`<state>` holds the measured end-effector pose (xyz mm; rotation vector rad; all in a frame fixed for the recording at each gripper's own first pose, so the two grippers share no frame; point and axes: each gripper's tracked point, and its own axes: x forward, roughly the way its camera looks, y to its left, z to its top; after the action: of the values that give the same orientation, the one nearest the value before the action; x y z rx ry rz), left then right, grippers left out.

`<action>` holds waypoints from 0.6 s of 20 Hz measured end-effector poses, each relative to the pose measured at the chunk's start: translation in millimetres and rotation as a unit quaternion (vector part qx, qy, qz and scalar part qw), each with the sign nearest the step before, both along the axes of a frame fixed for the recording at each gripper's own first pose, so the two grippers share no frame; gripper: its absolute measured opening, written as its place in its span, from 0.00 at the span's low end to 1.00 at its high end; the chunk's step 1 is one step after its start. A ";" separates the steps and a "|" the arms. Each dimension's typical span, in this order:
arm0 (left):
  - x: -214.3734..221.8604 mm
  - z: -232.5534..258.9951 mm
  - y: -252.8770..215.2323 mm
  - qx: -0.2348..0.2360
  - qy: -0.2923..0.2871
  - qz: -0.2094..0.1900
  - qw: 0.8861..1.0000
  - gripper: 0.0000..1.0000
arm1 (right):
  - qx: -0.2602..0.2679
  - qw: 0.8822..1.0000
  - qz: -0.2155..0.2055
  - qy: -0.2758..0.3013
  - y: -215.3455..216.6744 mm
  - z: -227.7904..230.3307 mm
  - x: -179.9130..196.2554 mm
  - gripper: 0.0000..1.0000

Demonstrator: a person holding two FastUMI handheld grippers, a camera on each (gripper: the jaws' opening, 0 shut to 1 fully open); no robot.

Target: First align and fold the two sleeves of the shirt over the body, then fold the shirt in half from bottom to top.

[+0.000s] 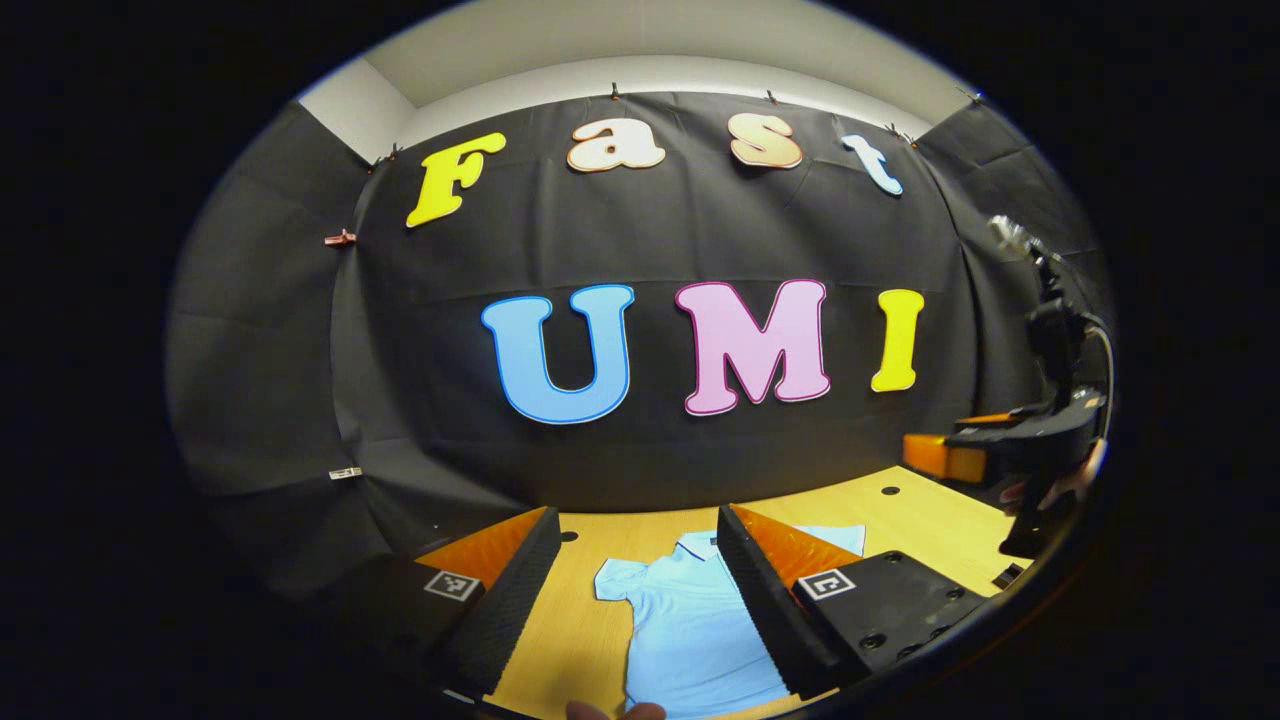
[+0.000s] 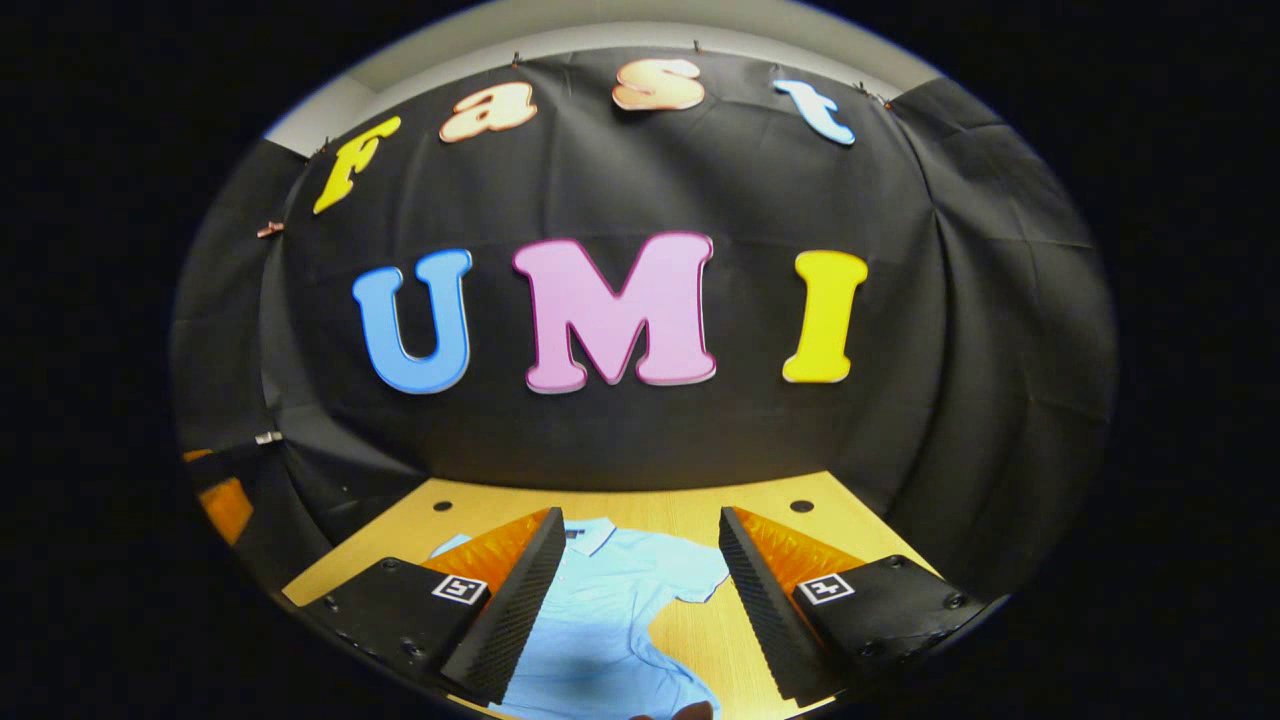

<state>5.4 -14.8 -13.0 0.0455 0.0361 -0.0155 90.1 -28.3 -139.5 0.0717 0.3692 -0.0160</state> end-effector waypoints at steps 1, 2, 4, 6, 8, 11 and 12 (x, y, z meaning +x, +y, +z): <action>1.1 -2.5 -1.5 0.001 0.003 0.000 1.000 1.00 | 0.001 1.000 -0.001 0.024 -4.7 -23.6 12.3 0.96; 1.9 -3.2 -2.5 0.001 0.005 0.001 1.000 1.00 | 0.000 0.999 -0.004 0.049 -10.8 -48.5 24.9 0.96; 4.8 -7.6 -3.5 0.002 0.012 0.005 1.000 0.99 | 0.003 0.994 -0.013 0.106 -22.2 -94.3 46.9 0.96; 7.6 -12.3 -5.4 0.003 0.019 0.011 1.000 0.99 | 0.002 0.989 -0.029 0.143 -34.1 -133.9 69.4 0.97; 11.2 -19.0 -4.5 0.003 0.028 0.018 0.999 0.99 | -0.005 0.984 -0.041 0.175 -47.9 -170.3 92.5 0.97; 18.6 -27.7 -1.3 0.005 0.039 0.034 0.999 0.99 | -0.006 0.976 -0.061 0.211 -61.6 -214.1 113.4 0.97; 20.7 -30.5 -0.7 0.005 0.043 0.040 0.998 0.99 | -0.005 0.973 -0.068 0.221 -67.1 -228.1 119.7 0.97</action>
<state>26.2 -15.5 -43.5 0.0537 0.1238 0.0626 209.9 -95.4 -367.6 0.0823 0.8090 -0.1709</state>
